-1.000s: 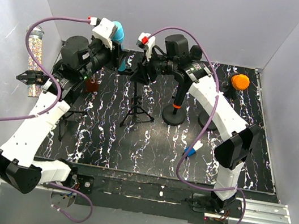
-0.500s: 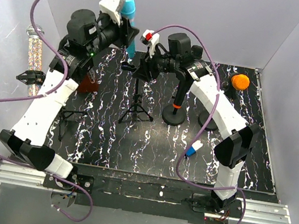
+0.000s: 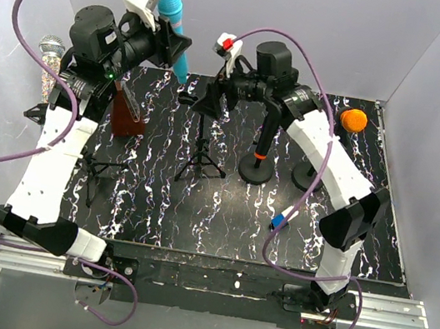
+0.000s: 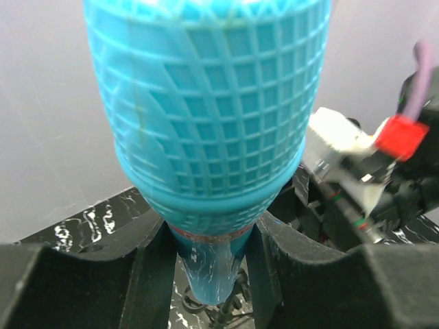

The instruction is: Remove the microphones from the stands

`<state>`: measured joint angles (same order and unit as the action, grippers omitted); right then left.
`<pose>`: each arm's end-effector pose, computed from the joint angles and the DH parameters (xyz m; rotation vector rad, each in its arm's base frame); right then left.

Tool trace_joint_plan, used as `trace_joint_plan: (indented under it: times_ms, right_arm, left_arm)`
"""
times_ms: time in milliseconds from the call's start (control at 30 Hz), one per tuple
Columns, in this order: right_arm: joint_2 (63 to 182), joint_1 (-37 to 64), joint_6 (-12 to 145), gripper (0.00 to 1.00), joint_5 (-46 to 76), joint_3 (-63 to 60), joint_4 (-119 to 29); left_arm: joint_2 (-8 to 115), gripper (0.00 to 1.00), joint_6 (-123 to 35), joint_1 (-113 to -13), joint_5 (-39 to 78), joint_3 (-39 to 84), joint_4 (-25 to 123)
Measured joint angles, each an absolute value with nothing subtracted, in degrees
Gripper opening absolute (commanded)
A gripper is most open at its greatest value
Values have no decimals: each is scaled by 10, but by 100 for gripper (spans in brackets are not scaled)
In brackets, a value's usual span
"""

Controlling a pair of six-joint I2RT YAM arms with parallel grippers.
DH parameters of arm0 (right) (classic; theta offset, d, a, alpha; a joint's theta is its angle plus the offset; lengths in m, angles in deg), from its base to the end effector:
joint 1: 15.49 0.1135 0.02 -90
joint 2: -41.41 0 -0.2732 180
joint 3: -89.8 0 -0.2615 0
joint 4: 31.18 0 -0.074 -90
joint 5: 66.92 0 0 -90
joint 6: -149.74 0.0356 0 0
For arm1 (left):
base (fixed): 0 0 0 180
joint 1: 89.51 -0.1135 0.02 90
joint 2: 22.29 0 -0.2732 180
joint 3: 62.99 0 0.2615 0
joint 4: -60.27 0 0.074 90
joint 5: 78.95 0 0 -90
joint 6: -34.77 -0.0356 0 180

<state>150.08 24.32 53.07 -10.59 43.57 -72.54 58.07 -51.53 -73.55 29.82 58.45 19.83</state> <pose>0.3282 0.2993 0.4542 -1.1245 1.5463 0.9396 0.2652 -0.0877 0.5559 0.4265 1.5257 -0.5242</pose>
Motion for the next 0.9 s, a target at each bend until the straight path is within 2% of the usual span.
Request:
trace_joint_plan:
  times_ms: [233, 433, 600, 700, 800, 900]
  right_arm:
    - [1444, 243, 579, 84, -132, 449, -686]
    - [1463, 246, 638, 83, -153, 512, -633]
    - [1485, 255, 670, 82, -164, 513, -608]
    - [1497, 260, 681, 78, -162, 513, -607]
    - [1506, 263, 687, 61, -159, 513, -605]
    - [1508, 264, 689, 34, -157, 513, -605]
  left_arm:
    - [578, 0, -486, -735, 363, 571, 183]
    - [578, 0, -461, -735, 389, 563, 178]
    - [578, 0, -441, -735, 404, 563, 179]
    - [579, 0, -429, -735, 413, 563, 179]
    - [580, 0, -422, -735, 420, 563, 179]
    - [580, 0, -417, -735, 422, 563, 179]
